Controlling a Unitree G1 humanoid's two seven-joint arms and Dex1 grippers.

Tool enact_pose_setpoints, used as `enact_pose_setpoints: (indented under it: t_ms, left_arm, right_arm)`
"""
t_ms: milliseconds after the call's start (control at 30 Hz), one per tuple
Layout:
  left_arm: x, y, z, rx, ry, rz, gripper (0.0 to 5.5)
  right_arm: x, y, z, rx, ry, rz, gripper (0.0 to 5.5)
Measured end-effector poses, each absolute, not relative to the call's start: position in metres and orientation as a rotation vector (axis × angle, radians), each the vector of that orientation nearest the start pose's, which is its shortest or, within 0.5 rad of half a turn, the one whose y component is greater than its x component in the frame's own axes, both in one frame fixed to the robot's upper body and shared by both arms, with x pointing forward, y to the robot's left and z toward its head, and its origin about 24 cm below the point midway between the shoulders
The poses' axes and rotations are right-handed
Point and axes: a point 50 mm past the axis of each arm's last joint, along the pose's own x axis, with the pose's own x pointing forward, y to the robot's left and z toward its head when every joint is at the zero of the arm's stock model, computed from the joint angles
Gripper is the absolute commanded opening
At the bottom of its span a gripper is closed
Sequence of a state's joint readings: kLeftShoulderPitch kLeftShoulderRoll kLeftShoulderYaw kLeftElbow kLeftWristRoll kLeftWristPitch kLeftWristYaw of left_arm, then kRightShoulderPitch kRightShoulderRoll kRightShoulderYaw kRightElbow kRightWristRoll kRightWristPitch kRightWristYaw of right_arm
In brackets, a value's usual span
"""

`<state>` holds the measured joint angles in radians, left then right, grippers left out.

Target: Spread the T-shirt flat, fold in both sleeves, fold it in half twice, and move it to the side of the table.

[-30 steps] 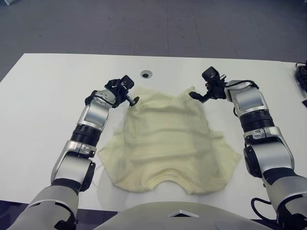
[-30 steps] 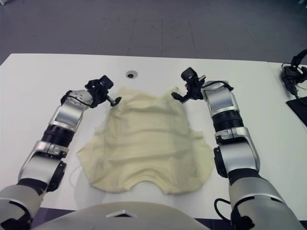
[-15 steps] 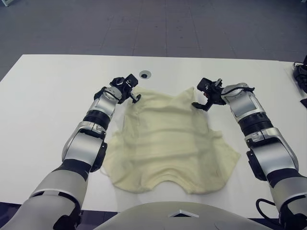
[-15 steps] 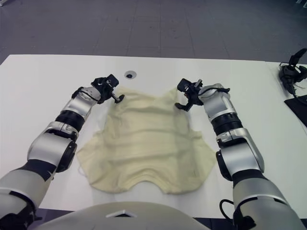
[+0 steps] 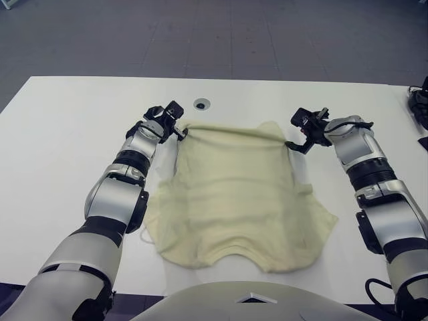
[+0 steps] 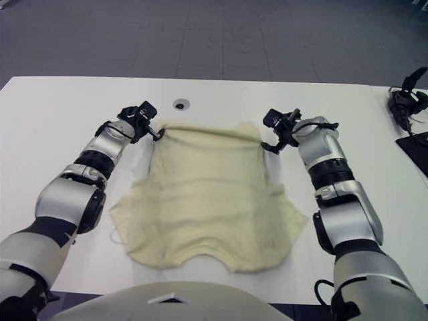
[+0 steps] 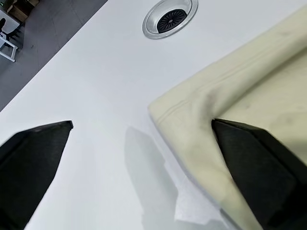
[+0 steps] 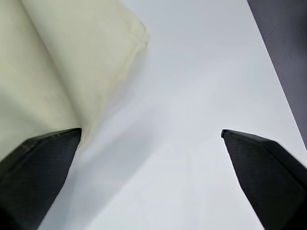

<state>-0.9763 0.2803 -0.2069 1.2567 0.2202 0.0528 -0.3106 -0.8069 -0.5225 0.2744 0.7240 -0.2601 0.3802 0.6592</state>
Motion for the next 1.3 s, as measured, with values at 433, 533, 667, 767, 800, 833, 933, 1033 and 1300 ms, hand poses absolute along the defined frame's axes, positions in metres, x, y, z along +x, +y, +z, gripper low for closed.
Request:
enact_pose_setpoints:
  t_ms: [433,533,667,767,800,833,933,1033,1300]
  left_arm:
    - [0.409,0.187,0.13,0.482,0.242,-0.342,5.4]
    - [0.401,0.193,0.134,0.391,0.203,-0.336,5.4]
    - [0.36,0.221,0.096,0.138,0.293,-0.309,5.4]
    - [0.309,0.254,0.058,-0.078,0.43,-0.269,5.4]
    - [0.287,0.267,0.048,-0.155,0.461,-0.253,5.4]
    - [0.267,0.279,0.05,-0.218,0.453,-0.251,5.4]
    - [0.207,0.308,0.058,-0.331,0.503,-0.24,5.4]
    - [0.157,0.316,0.069,-0.375,0.602,-0.261,5.4]
    - [0.104,0.266,0.098,-0.276,0.839,-0.455,5.4]
  right_arm:
    - [0.395,-0.184,0.128,-0.627,0.365,0.483,5.39]
    - [0.392,-0.182,0.131,-0.578,0.327,0.493,5.39]
    - [0.377,-0.184,0.125,-0.462,0.298,0.506,5.39]
    - [0.357,-0.192,0.109,-0.328,0.33,0.506,5.39]
    - [0.347,-0.197,0.102,-0.272,0.35,0.503,5.39]
    - [0.336,-0.201,0.096,-0.212,0.371,0.497,5.39]
    - [0.307,-0.215,0.088,-0.064,0.422,0.469,5.39]
    - [0.286,-0.223,0.095,0.041,0.427,0.452,5.39]
    - [0.248,-0.217,0.144,0.121,0.363,0.497,5.39]
